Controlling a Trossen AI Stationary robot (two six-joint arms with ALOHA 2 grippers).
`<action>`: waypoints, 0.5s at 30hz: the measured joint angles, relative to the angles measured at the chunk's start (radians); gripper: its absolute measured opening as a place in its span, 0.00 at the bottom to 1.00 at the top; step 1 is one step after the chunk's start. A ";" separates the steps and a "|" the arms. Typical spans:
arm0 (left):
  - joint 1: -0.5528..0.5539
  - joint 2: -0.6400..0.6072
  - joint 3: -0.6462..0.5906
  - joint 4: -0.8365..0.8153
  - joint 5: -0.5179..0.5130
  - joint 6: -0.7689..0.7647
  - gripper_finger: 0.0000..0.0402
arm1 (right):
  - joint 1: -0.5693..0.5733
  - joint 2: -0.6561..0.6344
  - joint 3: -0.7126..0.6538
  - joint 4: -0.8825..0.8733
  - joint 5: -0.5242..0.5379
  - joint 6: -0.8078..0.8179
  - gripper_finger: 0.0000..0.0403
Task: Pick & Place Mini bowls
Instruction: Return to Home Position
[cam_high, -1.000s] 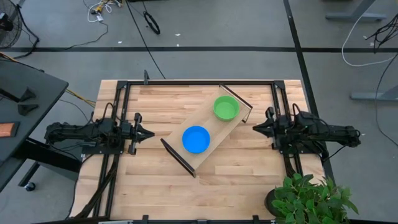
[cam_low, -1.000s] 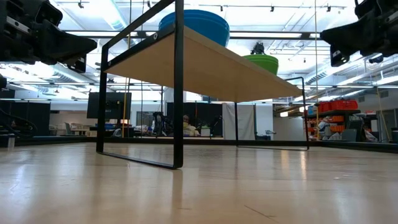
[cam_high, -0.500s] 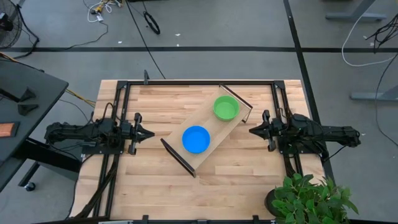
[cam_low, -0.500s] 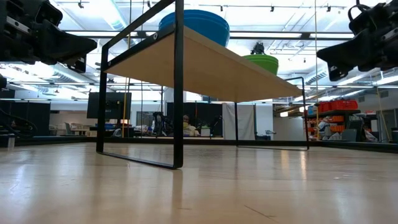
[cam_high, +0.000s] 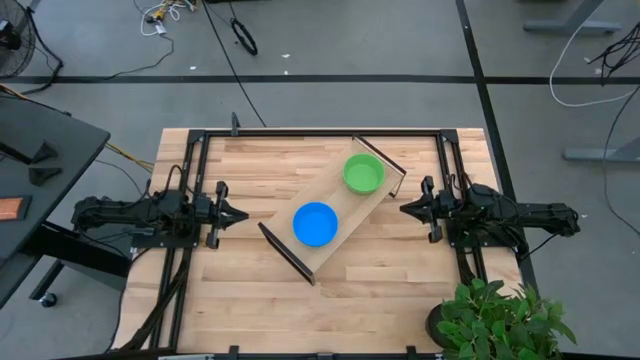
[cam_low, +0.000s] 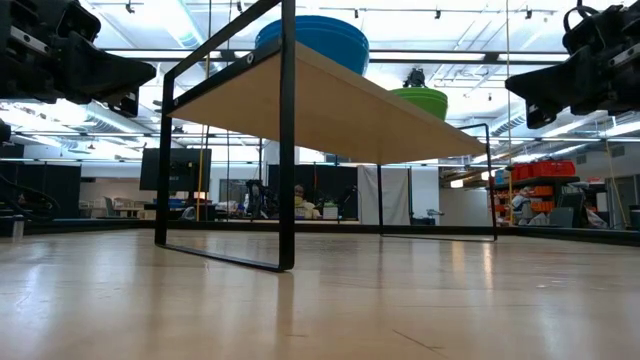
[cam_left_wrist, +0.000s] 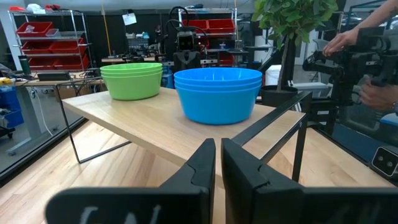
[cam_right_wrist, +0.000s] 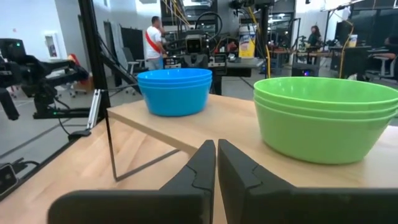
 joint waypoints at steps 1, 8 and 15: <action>0.000 0.000 0.000 0.000 0.000 0.000 0.08 | 0.001 0.000 0.000 0.000 0.003 -0.006 0.06; 0.000 0.000 0.000 0.000 0.000 0.000 0.08 | 0.001 0.000 0.000 0.000 0.003 -0.009 0.06; 0.000 0.000 0.000 0.000 0.000 0.000 0.08 | 0.001 0.000 0.000 0.000 0.002 -0.010 0.06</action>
